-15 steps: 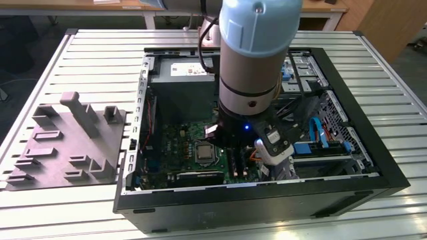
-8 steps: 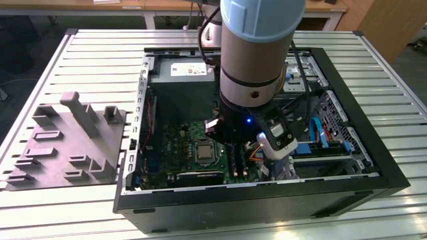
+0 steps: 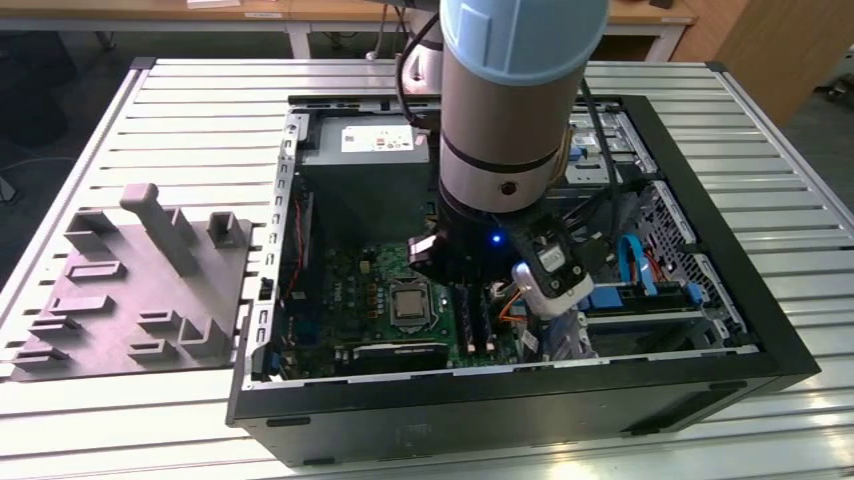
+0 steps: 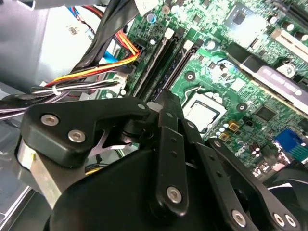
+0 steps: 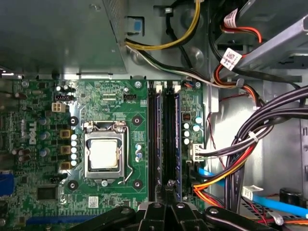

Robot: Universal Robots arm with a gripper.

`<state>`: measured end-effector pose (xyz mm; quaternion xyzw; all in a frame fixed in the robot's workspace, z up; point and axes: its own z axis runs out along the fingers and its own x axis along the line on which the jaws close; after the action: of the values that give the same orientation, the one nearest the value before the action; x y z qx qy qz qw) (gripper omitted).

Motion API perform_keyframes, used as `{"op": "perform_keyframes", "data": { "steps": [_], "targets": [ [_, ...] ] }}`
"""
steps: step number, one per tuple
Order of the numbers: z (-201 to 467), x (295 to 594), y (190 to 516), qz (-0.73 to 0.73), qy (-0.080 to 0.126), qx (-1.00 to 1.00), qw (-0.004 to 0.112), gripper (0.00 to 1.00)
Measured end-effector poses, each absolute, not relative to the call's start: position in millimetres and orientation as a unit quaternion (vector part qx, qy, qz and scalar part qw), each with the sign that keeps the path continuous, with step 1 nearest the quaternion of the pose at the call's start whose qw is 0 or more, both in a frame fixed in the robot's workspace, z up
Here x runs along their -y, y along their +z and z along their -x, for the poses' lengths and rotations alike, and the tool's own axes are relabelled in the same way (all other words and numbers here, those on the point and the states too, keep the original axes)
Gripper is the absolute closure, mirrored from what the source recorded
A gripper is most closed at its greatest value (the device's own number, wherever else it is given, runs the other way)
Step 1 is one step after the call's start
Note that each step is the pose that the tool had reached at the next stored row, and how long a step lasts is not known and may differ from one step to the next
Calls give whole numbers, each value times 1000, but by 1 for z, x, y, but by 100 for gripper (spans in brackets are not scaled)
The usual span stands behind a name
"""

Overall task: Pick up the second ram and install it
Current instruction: 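Press down the second ram until it locks into place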

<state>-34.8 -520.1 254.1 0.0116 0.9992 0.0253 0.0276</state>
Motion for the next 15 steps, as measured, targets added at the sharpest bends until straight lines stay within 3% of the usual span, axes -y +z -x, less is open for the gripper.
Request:
{"op": "perform_keyframes", "data": {
  "steps": [15],
  "targets": [
    [36,493,251,-12,26,-999,28,90]
  ]
}}
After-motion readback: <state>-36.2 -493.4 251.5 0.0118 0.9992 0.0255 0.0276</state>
